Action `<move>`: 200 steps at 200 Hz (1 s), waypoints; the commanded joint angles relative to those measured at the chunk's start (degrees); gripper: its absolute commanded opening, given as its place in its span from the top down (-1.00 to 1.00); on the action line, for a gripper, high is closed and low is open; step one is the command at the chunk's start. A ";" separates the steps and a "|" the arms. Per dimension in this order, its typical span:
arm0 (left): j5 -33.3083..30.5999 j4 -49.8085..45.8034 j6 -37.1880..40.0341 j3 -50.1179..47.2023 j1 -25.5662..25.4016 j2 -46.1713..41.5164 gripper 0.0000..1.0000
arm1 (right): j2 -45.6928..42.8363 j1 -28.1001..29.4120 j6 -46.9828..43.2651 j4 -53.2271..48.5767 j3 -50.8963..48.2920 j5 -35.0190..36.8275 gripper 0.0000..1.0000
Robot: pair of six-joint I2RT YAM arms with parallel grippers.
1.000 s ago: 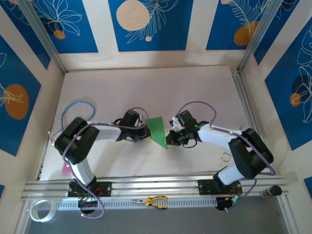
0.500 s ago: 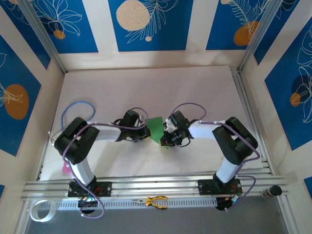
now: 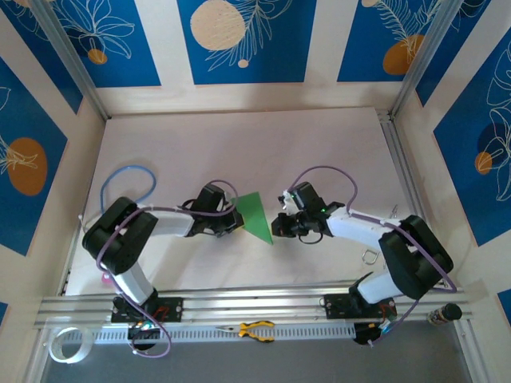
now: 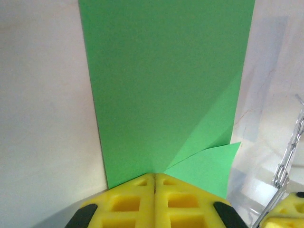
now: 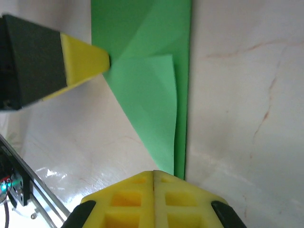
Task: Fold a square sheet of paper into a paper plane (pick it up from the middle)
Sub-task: Third fold the triangle at the center of the table, then fourth fold the wing at the center of the table.
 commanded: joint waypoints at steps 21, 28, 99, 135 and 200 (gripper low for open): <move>-4.12 -0.06 -4.30 -2.71 -2.57 -3.26 1.00 | 0.16 -1.41 3.18 2.54 0.14 -2.06 0.85; -4.69 0.18 -4.82 -2.99 -2.96 -3.91 1.00 | 0.58 -1.62 3.71 3.27 0.09 -3.02 0.84; -9.90 -11.05 2.84 1.43 -3.86 -9.73 0.60 | 5.58 -0.82 5.04 0.11 3.71 -1.62 0.77; -9.91 -11.74 5.30 1.00 -1.81 -12.47 0.36 | 5.85 1.08 5.90 -0.41 5.32 0.80 0.62; 2.33 -6.48 5.88 0.75 3.79 -8.62 0.18 | 10.07 1.09 6.48 0.58 8.03 0.04 0.46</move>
